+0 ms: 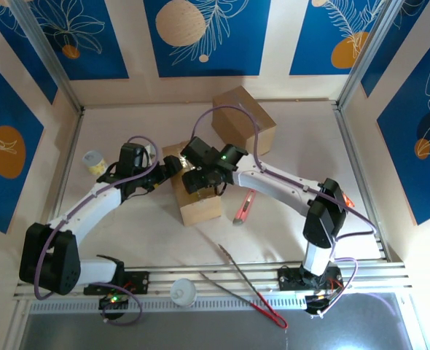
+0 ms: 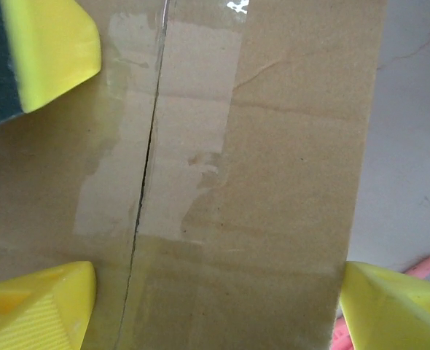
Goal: Unpack the express box
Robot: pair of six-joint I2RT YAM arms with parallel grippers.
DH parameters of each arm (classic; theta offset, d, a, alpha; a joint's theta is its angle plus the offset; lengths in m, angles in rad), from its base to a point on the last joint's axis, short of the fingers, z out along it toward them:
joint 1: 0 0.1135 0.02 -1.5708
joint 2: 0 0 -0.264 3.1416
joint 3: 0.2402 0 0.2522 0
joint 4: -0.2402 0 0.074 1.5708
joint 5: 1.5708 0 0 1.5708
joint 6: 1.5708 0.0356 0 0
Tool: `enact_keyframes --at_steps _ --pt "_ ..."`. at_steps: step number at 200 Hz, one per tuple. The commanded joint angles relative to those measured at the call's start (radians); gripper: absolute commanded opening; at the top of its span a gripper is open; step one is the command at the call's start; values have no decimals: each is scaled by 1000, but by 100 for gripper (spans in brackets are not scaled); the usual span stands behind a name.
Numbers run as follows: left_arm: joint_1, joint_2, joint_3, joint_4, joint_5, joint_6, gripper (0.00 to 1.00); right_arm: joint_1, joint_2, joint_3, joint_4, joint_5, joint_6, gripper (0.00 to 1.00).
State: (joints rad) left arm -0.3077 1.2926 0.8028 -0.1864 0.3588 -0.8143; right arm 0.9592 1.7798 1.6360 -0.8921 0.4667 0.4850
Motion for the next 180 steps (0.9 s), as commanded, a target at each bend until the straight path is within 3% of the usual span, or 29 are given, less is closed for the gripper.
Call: enact_keyframes --at_steps 1,90,180 --pt "4 15 -34 -47 -4 1 98 15 31 40 -49 96 -14 84" --pt "4 18 -36 -33 9 -3 98 38 99 74 -118 224 -10 76" --pt "5 23 -16 -38 21 0 98 101 208 236 -300 429 13 67"
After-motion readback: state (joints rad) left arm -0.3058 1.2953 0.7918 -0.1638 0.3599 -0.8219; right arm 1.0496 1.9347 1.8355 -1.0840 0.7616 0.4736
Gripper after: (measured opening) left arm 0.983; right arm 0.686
